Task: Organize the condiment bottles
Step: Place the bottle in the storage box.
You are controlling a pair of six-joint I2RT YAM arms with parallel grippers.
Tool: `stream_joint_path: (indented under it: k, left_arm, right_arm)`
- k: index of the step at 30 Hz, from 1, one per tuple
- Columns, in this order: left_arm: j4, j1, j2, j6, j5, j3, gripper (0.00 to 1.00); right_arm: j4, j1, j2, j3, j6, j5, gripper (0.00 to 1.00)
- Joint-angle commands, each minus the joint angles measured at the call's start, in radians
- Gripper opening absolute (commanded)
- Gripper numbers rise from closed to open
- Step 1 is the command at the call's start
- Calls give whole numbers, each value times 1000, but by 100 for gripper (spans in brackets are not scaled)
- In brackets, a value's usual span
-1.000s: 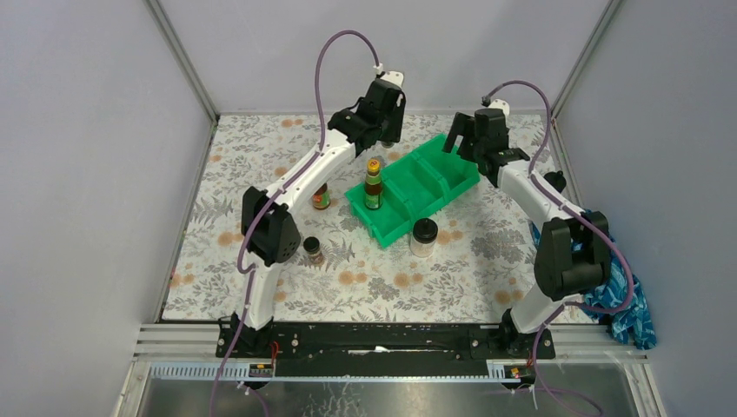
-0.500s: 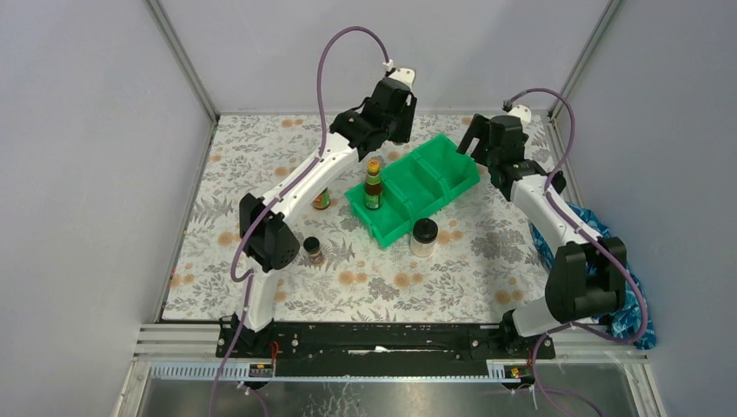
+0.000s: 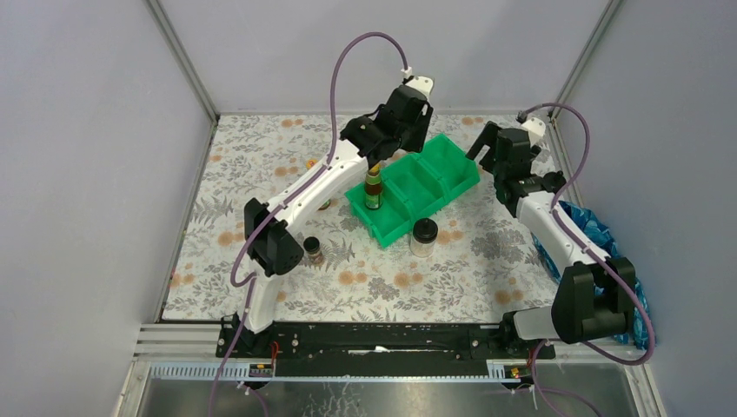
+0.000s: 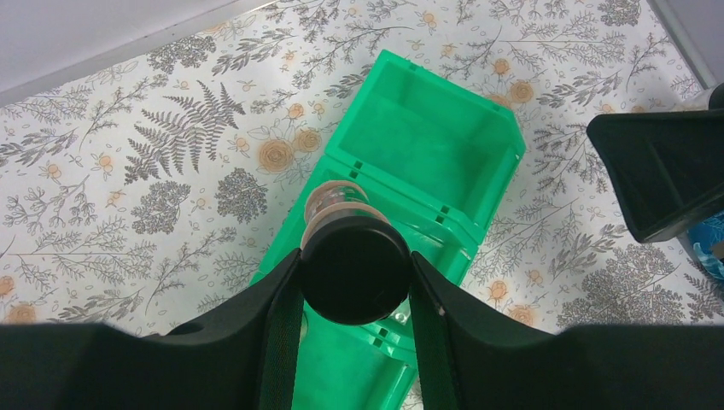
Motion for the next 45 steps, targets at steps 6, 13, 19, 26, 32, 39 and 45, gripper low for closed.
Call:
stream_joint_path:
  k: [6,13,19,26,32,39,45]
  left_arm:
    - [-43,-27,12,12,-48,35,0]
    - [-69,-38,40,-34,-58,23,0]
    - [-71,-51,62,-45,-58,11,0]
    - [-70,-59,96,-62,-64,-4,0]
    - [-55,-59,124,-74,-63,-11,0]
    - [-41,-55,159,-83,-73,-5,0]
    - [-23,-40,184,-97,-63,-6,0]
  right_arm:
    - [93,-10,-68,-50,38,87,100]
    - [109,-16,-78,-67,50,107,99]
    - [120,-20,-75,-75,60,112,100]
    - [138,-20,-72,-89,69,115,100]
    - [150,-20,-64,-96,72,116,99]
    - [162,-21,-65,-93,67,118,100]
    - [169,-22,-61,-91,67,115,100]
